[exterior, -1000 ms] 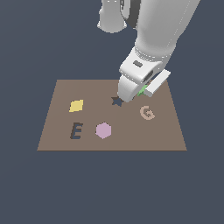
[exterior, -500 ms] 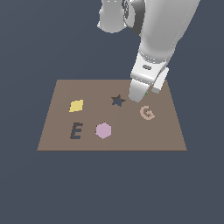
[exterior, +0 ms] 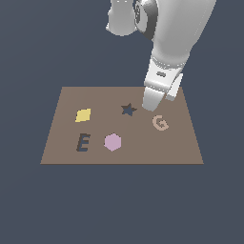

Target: Insert a designated object into the corresponding slot on a board.

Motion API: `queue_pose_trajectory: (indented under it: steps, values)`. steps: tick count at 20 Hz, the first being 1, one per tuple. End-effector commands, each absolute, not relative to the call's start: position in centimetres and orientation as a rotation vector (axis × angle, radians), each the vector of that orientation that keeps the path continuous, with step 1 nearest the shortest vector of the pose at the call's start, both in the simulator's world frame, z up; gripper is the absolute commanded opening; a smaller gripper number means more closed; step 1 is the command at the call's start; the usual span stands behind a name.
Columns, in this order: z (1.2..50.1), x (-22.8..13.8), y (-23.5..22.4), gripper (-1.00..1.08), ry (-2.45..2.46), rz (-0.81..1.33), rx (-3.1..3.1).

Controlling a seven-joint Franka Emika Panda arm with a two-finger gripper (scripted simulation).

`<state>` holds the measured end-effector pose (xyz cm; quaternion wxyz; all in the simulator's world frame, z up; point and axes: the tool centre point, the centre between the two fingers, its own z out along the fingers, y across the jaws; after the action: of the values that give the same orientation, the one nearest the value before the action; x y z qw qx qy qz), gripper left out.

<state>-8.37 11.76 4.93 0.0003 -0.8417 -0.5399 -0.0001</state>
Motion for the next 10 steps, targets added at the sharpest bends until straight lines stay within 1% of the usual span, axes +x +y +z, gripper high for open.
queue_pose_trajectory:
  steps: [1,8,9,10]
  values:
    - [4.5,-8.4,11.8,1.0,-1.698,0.0,-2.643]
    - [3.0,-8.5,11.7,1.0,-1.704,0.0,-2.639]
    - [3.0,-8.5,11.7,-1.0,-1.704,0.0,-2.639]
    - [3.0,-8.5,11.7,-1.0,-1.704,0.0,-2.639]
